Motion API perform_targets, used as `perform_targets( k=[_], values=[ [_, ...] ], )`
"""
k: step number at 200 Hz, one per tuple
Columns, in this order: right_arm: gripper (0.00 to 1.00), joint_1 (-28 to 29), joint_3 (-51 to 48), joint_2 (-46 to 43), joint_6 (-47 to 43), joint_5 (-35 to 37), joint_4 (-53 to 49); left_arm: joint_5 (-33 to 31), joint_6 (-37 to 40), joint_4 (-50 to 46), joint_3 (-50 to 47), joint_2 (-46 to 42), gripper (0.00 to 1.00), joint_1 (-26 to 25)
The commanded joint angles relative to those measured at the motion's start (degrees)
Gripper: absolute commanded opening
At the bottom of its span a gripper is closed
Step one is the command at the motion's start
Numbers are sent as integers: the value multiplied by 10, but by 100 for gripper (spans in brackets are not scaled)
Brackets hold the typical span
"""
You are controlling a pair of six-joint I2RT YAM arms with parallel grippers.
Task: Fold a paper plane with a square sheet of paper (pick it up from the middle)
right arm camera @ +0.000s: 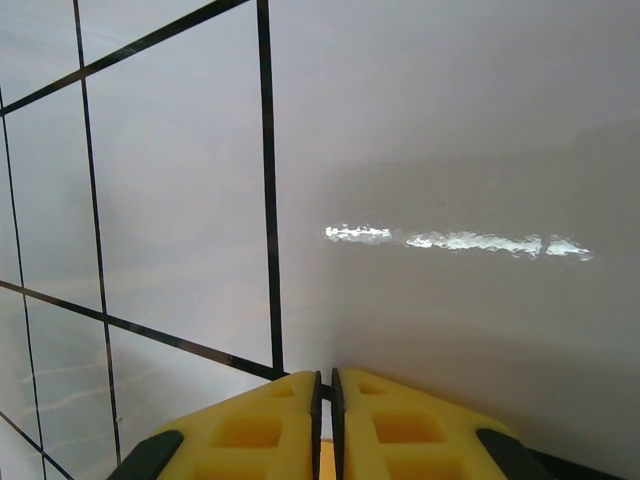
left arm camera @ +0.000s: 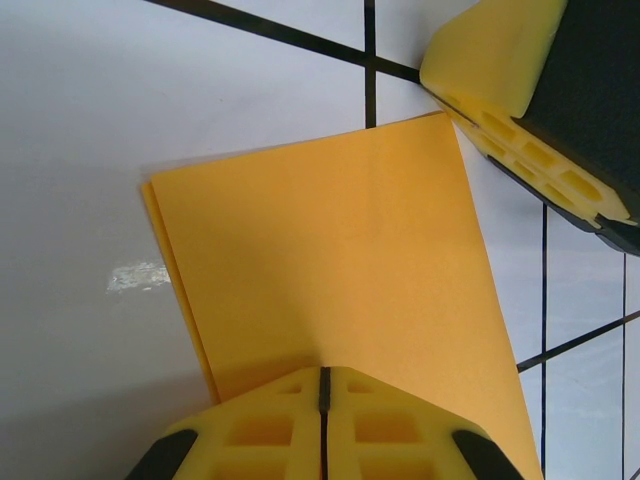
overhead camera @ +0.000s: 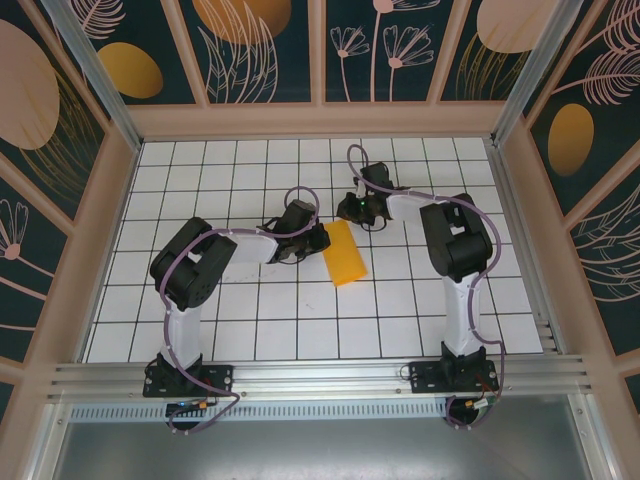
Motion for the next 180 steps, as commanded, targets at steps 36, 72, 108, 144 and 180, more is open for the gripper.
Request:
perform_targets(
  k=[36,72,108,144,180],
  values=[
    [16,12,-42,-97,-11,-35,-16,-45,12,-123,-41,60,7,-1],
    [15,26,-96,-109,-12,-44,-28,-46,12,-124,-41,60,7,-1],
    [13,25,-134,-104,-22,-28,-23,-47,12,-124,-41,64,7,-1],
    [11,3,-173,-103,-30,-13,-11,-50,12,-125,-41,64,7,-1],
    [12,-2,-181,-145,-54,-51,-9,-50,11,-125,-41,65,7,-1]
  ],
)
